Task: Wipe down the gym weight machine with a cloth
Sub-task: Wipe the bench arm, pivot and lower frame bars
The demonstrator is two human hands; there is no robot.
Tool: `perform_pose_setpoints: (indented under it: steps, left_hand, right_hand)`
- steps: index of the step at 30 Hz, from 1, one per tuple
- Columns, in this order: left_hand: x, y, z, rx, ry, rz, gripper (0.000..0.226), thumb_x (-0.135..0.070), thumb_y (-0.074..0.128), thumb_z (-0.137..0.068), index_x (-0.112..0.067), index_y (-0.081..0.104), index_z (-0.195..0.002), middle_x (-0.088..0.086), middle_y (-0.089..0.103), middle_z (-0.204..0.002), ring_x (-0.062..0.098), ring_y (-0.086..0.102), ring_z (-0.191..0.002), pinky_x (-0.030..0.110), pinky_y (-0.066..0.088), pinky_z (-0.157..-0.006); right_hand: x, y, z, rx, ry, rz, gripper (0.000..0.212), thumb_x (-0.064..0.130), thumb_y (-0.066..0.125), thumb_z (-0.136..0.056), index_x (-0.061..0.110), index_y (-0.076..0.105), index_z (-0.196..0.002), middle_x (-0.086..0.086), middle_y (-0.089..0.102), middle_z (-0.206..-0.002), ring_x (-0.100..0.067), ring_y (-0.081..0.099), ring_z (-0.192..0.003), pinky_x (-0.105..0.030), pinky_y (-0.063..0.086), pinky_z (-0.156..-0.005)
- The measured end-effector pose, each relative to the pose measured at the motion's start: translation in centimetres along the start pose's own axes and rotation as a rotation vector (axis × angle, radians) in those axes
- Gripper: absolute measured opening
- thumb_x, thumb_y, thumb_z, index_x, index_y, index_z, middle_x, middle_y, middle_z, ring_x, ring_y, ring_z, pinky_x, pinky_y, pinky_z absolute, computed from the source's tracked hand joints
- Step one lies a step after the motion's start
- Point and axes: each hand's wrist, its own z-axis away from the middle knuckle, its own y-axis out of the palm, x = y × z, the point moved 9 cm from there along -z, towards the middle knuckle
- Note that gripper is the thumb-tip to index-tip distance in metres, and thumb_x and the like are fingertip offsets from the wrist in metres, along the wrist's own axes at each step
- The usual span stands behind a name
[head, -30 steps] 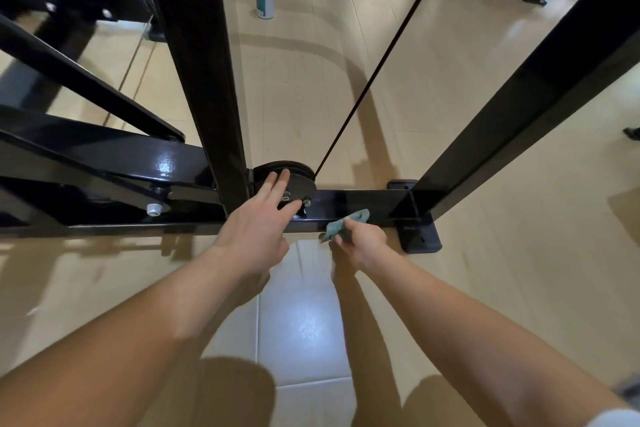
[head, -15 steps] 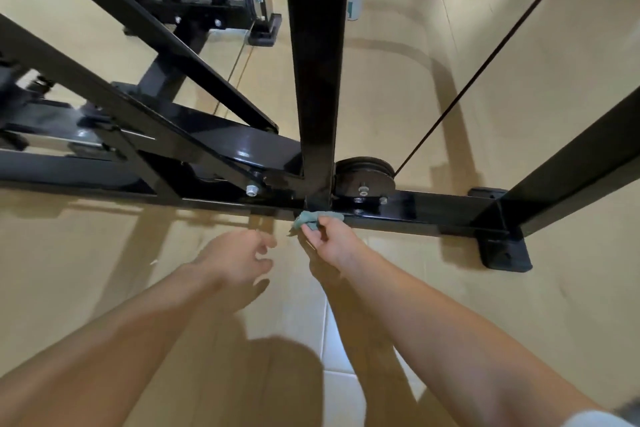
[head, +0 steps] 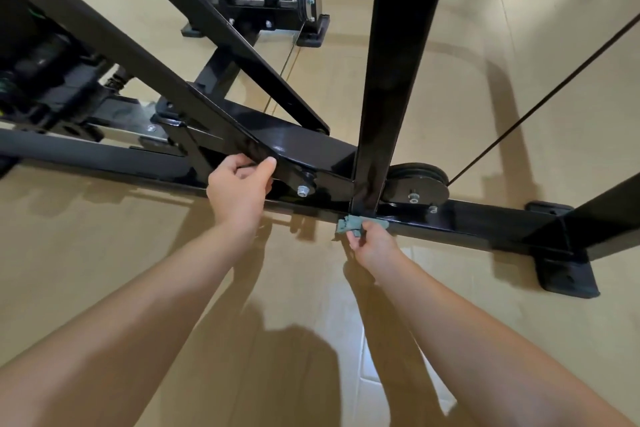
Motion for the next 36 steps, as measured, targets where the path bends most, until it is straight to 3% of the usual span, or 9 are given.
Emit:
perform_pose_setpoints:
  steps: [5,10,15,17,20,23,27,31,36]
  left_hand:
    - [0.2,-0.2,-0.7,-0.01,-0.021,0.023,0.029,-0.036,0.082,-0.082,-0.01,0.073,-0.092,0.004,0.076,-0.075,0.015,0.076,-0.075,0.039,0.062,-0.083]
    - [0.1,-0.1,-1.0,0.012,0.008,-0.029,0.031,-0.044,0.081,-0.081,-0.015,0.07,-0.086,-0.003,0.075,-0.07,0.017,0.075,-0.077,0.046,0.061,-0.086]
    - [-0.1,-0.1,-1.1,0.037,0.049,-0.069,0.032,-0.048,0.08,-0.081,-0.02,0.067,-0.087,-0.005,0.075,-0.069,0.015,0.074,-0.08,0.045,0.06,-0.087]
    - [-0.1,-0.2,-1.2,0.032,0.06,-0.09,0.032,-0.049,0.081,-0.081,-0.021,0.065,-0.086,-0.006,0.074,-0.068,0.013,0.074,-0.079,0.044,0.06,-0.087]
    - [-0.2,-0.4,-1.2,0.03,0.074,-0.101,0.034,-0.048,0.081,-0.081,-0.02,0.064,-0.086,-0.003,0.074,-0.068,0.013,0.074,-0.078,0.043,0.06,-0.087]
    - [0.1,-0.3,-1.4,0.06,0.048,-0.069,0.032,-0.047,0.082,-0.08,-0.02,0.064,-0.087,-0.002,0.074,-0.07,0.016,0.074,-0.08,0.043,0.06,-0.086]
    - [0.6,-0.6,-1.1,0.101,-0.054,0.002,0.016,-0.028,0.075,-0.088,-0.015,0.069,-0.095,0.003,0.077,-0.083,0.017,0.076,-0.08,0.031,0.06,-0.071]
    - [1.1,-1.0,0.2,0.07,-0.185,0.101,0.022,-0.026,0.073,-0.083,-0.01,0.068,-0.097,0.011,0.075,-0.096,0.023,0.075,-0.085,0.032,0.063,-0.069]
    - [1.8,0.7,1.4,0.124,-0.396,0.218,0.017,-0.02,0.072,-0.088,-0.016,0.066,-0.104,0.006,0.071,-0.104,0.024,0.075,-0.087,0.033,0.064,-0.077]
  right_hand:
    - [-3.2,3.4,0.8,0.145,0.106,-0.003,0.037,0.004,0.063,-0.097,0.002,0.051,-0.132,-0.022,0.06,-0.13,-0.033,0.065,-0.11,-0.039,0.061,-0.081]
    - [-4.6,8.7,3.7,0.329,0.14,0.003,0.027,0.003,0.06,-0.098,-0.001,0.057,-0.124,-0.024,0.063,-0.127,-0.036,0.063,-0.116,-0.048,0.054,-0.099]
    - [-1.8,7.1,5.3,0.281,0.054,0.133,0.014,0.006,0.065,-0.096,0.002,0.064,-0.109,-0.02,0.073,-0.109,-0.028,0.074,-0.091,-0.04,0.062,-0.082]
    - [-1.2,5.4,6.1,0.217,-0.093,0.295,0.013,0.011,0.067,-0.095,0.007,0.068,-0.108,-0.013,0.074,-0.103,-0.022,0.074,-0.088,-0.034,0.062,-0.077]
    - [1.7,4.5,9.5,0.122,-0.626,0.485,0.005,0.012,0.07,-0.093,0.009,0.067,-0.096,-0.004,0.07,-0.085,-0.022,0.071,-0.085,-0.037,0.063,-0.074]
    - [2.8,7.7,14.9,0.352,-1.027,0.679,0.007,0.018,0.073,-0.091,0.022,0.07,-0.096,0.007,0.073,-0.089,-0.015,0.071,-0.088,-0.035,0.06,-0.082]
    - [1.9,11.6,17.9,0.59,-1.123,0.896,0.026,0.014,0.072,-0.092,0.02,0.072,-0.117,0.007,0.068,-0.115,-0.001,0.066,-0.1,-0.016,0.055,-0.088]
    - [1.4,13.9,18.5,0.608,-1.182,1.007,0.036,0.007,0.07,-0.092,0.016,0.069,-0.127,0.004,0.062,-0.122,-0.002,0.066,-0.1,-0.019,0.056,-0.09]
    - [2.6,16.4,19.4,0.598,-1.192,1.093,0.027,0.01,0.073,-0.089,0.018,0.073,-0.115,0.005,0.073,-0.103,-0.004,0.068,-0.089,-0.021,0.059,-0.078]
